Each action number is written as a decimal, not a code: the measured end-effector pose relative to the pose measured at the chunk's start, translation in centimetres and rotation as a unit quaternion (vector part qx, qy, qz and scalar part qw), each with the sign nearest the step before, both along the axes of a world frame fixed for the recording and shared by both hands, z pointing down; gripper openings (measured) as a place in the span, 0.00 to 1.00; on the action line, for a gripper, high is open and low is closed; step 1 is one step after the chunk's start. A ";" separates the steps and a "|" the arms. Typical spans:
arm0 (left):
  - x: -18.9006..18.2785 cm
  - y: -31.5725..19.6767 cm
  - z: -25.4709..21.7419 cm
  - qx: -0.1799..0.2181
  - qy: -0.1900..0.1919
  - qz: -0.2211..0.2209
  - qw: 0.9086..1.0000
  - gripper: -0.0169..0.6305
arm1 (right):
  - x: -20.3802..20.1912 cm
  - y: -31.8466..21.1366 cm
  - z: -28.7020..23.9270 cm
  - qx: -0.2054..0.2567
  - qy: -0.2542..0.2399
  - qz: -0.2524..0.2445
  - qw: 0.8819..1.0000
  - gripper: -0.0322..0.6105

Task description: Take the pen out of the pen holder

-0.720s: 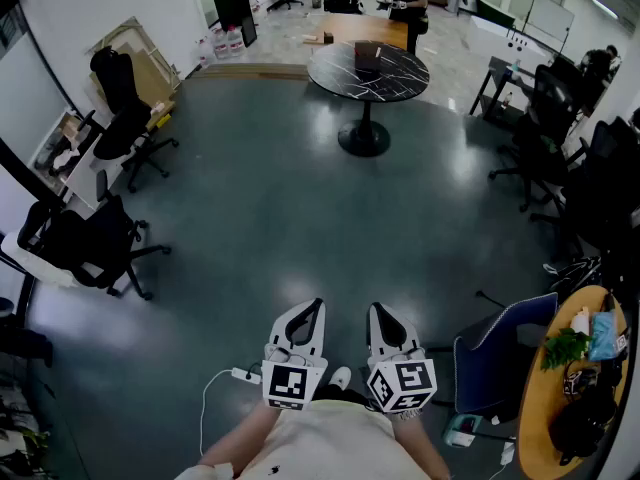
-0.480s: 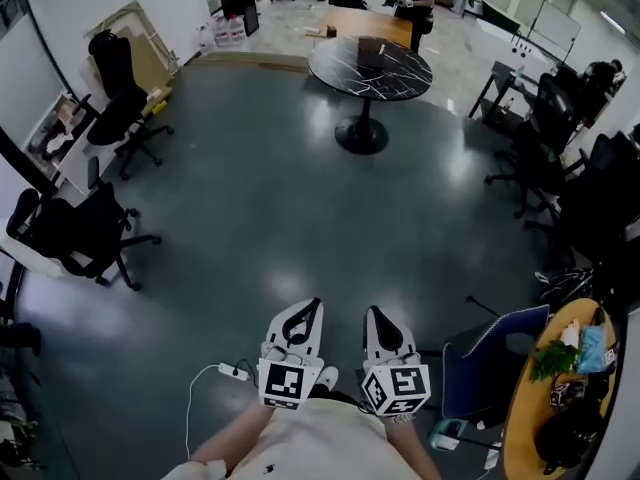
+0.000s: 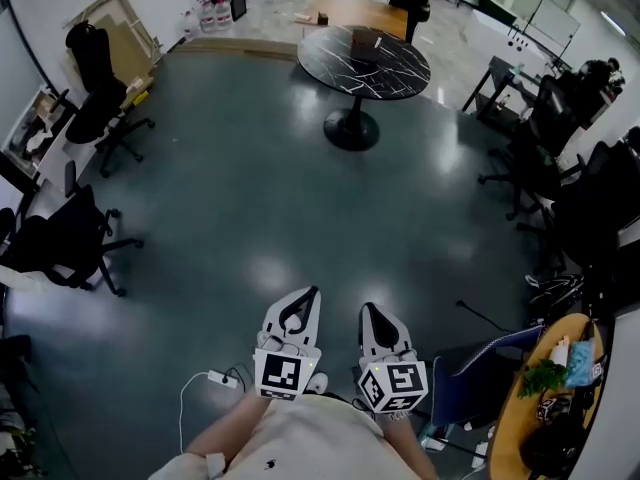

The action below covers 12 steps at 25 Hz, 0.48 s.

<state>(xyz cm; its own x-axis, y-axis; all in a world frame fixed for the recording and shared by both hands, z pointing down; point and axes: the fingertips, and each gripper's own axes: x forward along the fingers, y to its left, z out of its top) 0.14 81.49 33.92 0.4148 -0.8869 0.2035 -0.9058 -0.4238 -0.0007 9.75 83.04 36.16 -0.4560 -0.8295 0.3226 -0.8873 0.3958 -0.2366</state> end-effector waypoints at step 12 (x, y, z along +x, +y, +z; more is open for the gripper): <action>-1.9 -13.3 -1.1 0.001 0.004 0.049 0.999 0.04 | -3.6 -11.9 -1.6 0.004 0.000 0.025 1.000 0.08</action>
<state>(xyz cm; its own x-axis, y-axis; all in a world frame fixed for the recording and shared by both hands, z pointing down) -1.76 68.21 32.82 0.5022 -0.8418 0.1979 -0.8594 -0.5112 0.0064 6.10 71.14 34.56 -0.4140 -0.8536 0.3161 -0.9061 0.3532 -0.2329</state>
